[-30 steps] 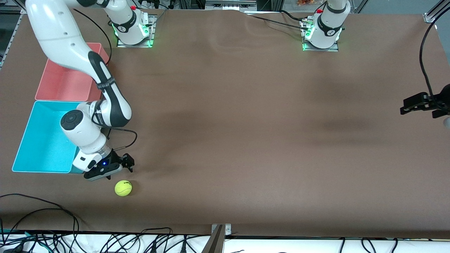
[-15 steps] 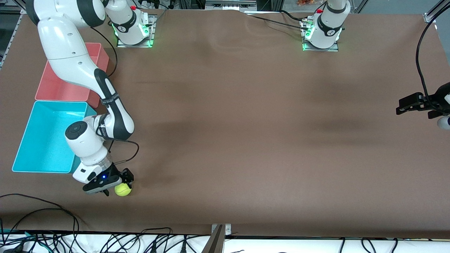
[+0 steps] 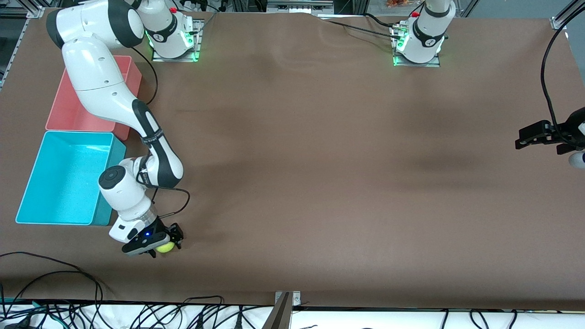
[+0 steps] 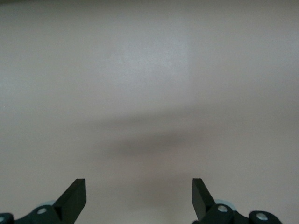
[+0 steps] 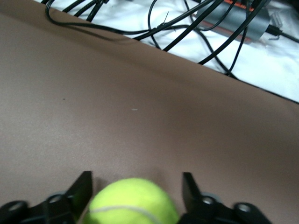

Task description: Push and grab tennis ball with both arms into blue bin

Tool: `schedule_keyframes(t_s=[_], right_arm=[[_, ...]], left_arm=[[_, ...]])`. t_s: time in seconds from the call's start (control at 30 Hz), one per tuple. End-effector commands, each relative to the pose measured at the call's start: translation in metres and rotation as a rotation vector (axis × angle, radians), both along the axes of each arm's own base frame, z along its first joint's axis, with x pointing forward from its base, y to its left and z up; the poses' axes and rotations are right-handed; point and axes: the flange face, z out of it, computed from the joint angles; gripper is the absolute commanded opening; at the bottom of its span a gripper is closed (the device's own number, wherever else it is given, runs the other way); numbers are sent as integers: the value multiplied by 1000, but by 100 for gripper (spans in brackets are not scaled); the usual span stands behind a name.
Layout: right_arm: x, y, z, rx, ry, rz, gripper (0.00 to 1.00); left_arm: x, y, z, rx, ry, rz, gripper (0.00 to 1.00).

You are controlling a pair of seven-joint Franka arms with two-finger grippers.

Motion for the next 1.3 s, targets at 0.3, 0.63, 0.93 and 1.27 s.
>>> schedule_keyframes(t_s=[0.3, 0.63, 0.93, 1.27], right_arm=[[3, 0, 3, 4, 2, 13, 17], [6, -1, 20, 3, 30, 13, 31], [2, -15, 59, -10, 199, 6, 100], [-25, -42, 74, -27, 461, -11, 100]], left_arm=[[-1, 4, 3, 4, 2, -14, 100], [-1, 5, 3, 4, 3, -13, 100], [-1, 5, 3, 4, 3, -13, 100], [-1, 5, 3, 4, 3, -13, 100]])
